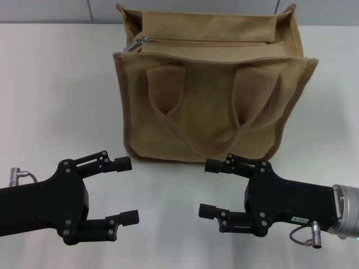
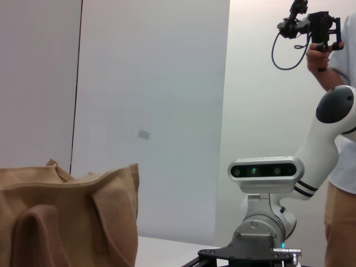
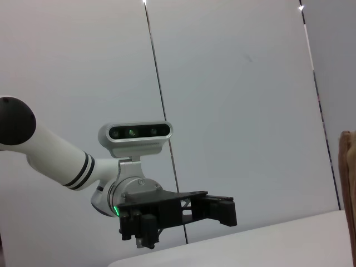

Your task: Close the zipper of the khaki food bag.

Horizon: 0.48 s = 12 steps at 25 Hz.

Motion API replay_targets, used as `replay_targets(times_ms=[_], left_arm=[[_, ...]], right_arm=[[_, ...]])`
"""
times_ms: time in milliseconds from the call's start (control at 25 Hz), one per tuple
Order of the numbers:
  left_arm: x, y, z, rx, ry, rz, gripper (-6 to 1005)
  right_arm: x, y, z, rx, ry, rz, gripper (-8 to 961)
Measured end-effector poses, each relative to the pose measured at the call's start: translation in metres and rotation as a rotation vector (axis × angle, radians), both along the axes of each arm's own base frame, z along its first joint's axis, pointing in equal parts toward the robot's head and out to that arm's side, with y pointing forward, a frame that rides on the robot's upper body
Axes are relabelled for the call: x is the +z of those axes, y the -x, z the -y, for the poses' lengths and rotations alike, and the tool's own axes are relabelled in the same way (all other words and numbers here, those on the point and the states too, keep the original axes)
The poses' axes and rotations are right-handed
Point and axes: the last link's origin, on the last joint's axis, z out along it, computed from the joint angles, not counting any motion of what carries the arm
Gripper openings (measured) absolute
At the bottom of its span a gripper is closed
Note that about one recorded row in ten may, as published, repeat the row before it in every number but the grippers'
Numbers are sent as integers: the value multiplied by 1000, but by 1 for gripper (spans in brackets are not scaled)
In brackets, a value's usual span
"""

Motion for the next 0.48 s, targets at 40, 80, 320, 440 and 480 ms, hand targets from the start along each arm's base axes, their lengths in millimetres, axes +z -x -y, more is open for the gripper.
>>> replay_targets(times_ms=[40,80,320,440,480], left_arm=[[1,-1,-1,7,1,6,834],[1,-1,-1,7,1,6,834],[1,-2,-2,4,-1,8,833],[1,-2,-3,8,-12,13,832],[4,-2,-5,19,-39,35,832]], right_arm=[[0,0,0,0,0,0,791],[0,0,0,0,0,-1,791],[0,0,0,0,0,-1,790],[-1,0,0,0,0,-1,791],[-1,0,1,-1,1,-3,791]])
